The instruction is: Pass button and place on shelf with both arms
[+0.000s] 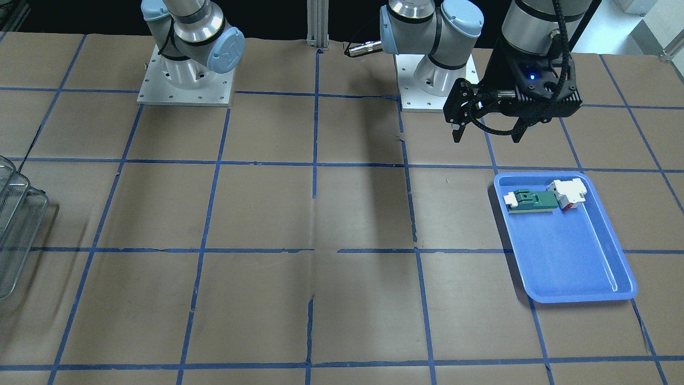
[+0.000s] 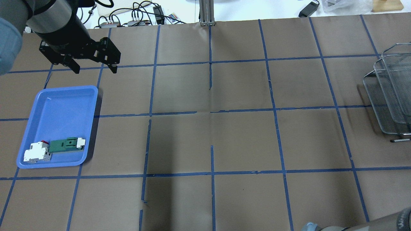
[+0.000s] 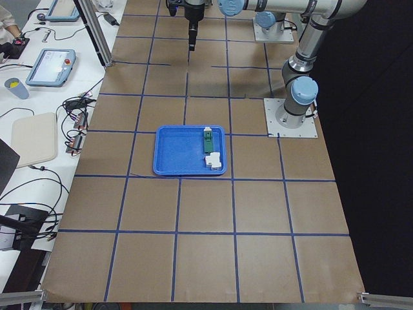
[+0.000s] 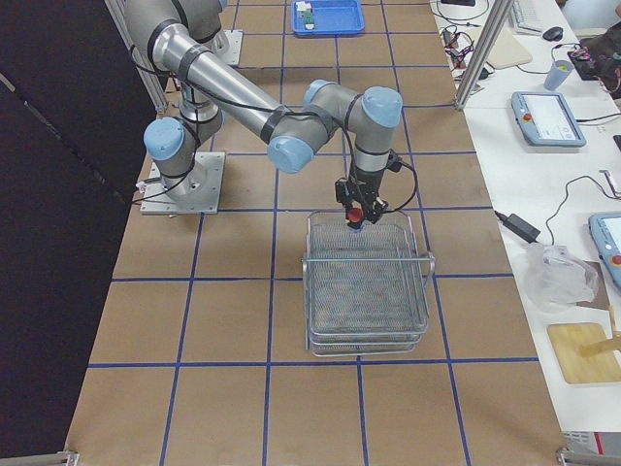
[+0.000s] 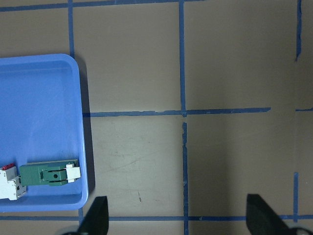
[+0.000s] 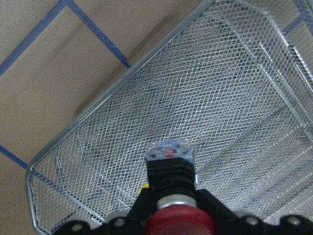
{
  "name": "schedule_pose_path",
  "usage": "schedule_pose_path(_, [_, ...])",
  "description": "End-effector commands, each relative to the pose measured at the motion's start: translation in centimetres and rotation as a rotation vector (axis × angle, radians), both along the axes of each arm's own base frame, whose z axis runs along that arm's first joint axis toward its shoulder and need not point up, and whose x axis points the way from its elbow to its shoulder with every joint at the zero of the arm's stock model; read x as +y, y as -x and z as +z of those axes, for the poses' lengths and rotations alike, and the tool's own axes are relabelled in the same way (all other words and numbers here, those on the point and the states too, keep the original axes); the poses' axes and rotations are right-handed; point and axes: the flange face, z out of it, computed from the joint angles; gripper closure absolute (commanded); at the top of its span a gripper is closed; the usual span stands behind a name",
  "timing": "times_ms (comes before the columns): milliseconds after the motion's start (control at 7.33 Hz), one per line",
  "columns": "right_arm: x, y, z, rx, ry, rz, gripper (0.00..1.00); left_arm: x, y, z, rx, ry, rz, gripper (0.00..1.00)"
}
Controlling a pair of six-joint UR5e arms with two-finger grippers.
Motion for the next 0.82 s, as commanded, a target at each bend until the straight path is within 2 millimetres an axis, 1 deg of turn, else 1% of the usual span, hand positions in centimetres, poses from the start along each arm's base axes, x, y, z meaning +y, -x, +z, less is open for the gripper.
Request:
schedule_pose_path(0, [-0.1, 0.1, -0.4, -0.004, -0.004, -0.001, 0.40, 0.1, 0.2, -0.2, 0.003, -0.002, 0.027, 0.00])
schedule_pose_path(136, [-0.2, 0.1, -0.4, -0.002, -0.005, 0.001, 0.22, 0.0, 0.2, -0.2, 0.001, -0.002, 0.029, 0.00])
schedule_pose_path(409, [-0.1, 0.1, -0.3, 0.000, -0.005, 0.000, 0.15, 0.2, 0.1, -0.1, 0.006, 0.003, 0.030, 0.00])
schedule_pose_path(682, [0.4, -0.2, 0.8, 0.005, 0.002, 0.000, 0.13, 0.2, 0.1, -0.1, 0.006, 0.003, 0.029, 0.00])
